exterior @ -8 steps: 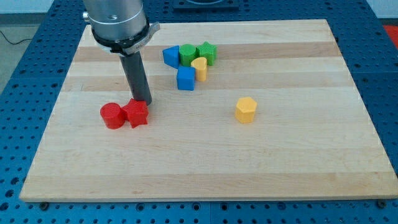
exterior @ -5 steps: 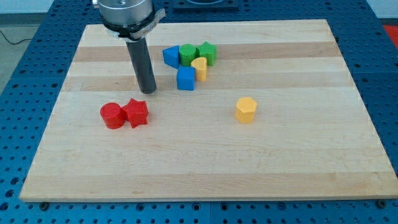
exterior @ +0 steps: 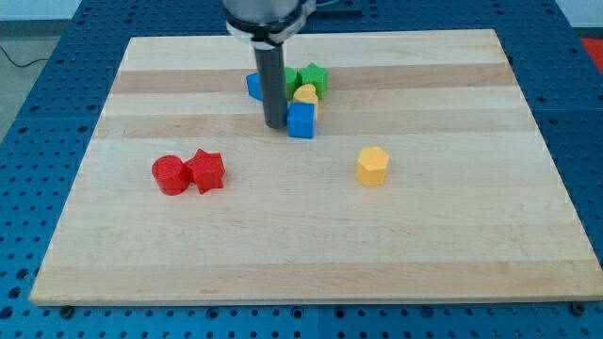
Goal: Move the blue cube to the bottom right of the yellow heart
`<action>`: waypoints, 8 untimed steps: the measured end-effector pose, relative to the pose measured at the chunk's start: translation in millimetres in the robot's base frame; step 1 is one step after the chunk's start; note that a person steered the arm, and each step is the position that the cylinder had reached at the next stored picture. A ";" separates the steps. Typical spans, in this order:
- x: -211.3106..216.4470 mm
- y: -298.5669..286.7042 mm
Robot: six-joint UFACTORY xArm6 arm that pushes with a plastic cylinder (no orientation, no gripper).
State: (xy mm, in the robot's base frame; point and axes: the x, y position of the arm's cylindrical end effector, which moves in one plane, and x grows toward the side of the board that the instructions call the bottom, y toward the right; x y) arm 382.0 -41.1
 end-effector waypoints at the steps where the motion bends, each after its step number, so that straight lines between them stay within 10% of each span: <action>1: 0.0 6.2; 6: 67.5 13.5; 8: 21.2 90.8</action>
